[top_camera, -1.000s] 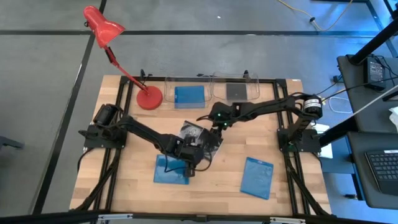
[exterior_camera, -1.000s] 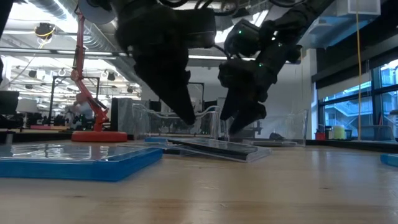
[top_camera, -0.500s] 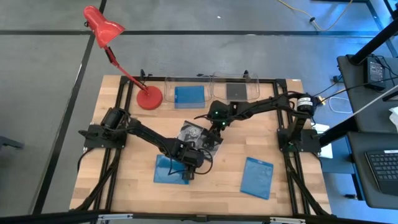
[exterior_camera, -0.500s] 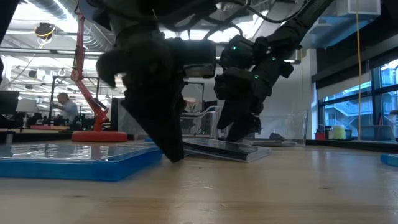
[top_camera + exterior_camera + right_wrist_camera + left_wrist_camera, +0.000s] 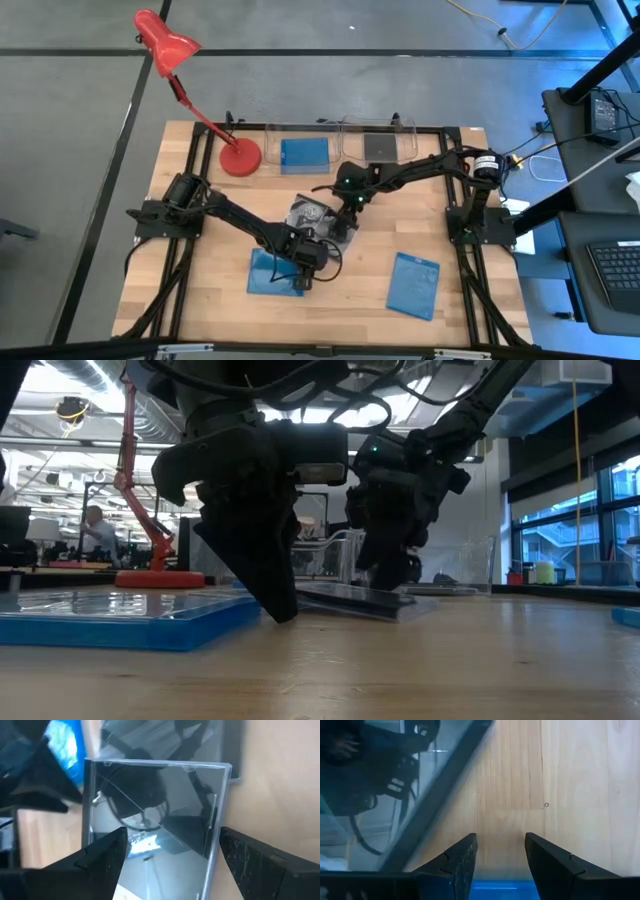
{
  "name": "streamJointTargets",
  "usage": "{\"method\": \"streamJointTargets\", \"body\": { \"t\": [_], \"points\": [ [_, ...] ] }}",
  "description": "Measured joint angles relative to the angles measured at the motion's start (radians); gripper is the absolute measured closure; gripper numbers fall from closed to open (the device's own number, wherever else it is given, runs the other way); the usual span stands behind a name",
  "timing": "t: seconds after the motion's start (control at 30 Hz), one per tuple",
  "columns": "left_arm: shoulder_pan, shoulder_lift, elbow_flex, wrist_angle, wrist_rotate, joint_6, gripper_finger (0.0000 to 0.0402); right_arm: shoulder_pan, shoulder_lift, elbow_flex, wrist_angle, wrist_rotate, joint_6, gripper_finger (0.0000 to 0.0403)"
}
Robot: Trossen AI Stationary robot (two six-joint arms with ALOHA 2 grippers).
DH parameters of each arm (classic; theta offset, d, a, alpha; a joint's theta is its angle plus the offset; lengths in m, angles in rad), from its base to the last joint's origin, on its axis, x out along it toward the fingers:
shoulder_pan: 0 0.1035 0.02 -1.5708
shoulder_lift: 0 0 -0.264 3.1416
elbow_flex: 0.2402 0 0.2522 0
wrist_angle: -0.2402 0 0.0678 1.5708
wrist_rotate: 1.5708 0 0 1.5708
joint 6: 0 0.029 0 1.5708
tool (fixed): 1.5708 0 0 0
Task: Pick & place jewel cases by type
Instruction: Put the right black cd case into the right transparent bin
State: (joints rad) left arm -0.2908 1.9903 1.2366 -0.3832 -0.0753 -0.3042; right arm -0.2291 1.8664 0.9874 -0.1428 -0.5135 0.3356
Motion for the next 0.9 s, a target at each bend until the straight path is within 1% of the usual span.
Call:
{"method": "streamJointTargets", "body": {
  "t": [0.1,0.3,0.47,0.67,0.77,0.9],
  "points": [
    [0.004,0.000,0.000,0.000,0.001,-0.012,0.0233,0.000,0.000,0.000,-0.013,-0.023,0.000,0.0084],
    [0.015,0.001,0.000,0.000,0.004,-0.016,0.0233,0.000,0.000,0.000,-0.013,-0.111,0.000,0.0084],
    [0.021,0.001,0.000,-0.001,0.003,-0.026,0.0233,-0.002,0.000,0.000,-0.014,-0.156,-0.001,0.0084],
    [0.023,0.003,-0.001,-0.002,-0.014,-0.026,0.0233,0.002,0.000,-0.001,-0.003,-0.272,-0.006,0.0084],
    [0.023,0.003,-0.001,-0.001,-0.024,-0.026,0.0233,0.001,0.000,-0.001,0.010,-0.278,-0.003,0.0084],
    [0.024,0.003,-0.002,-0.002,-0.026,-0.026,0.0233,0.001,0.000,-0.001,0.002,-0.237,-0.001,0.0084]
  ]
}}
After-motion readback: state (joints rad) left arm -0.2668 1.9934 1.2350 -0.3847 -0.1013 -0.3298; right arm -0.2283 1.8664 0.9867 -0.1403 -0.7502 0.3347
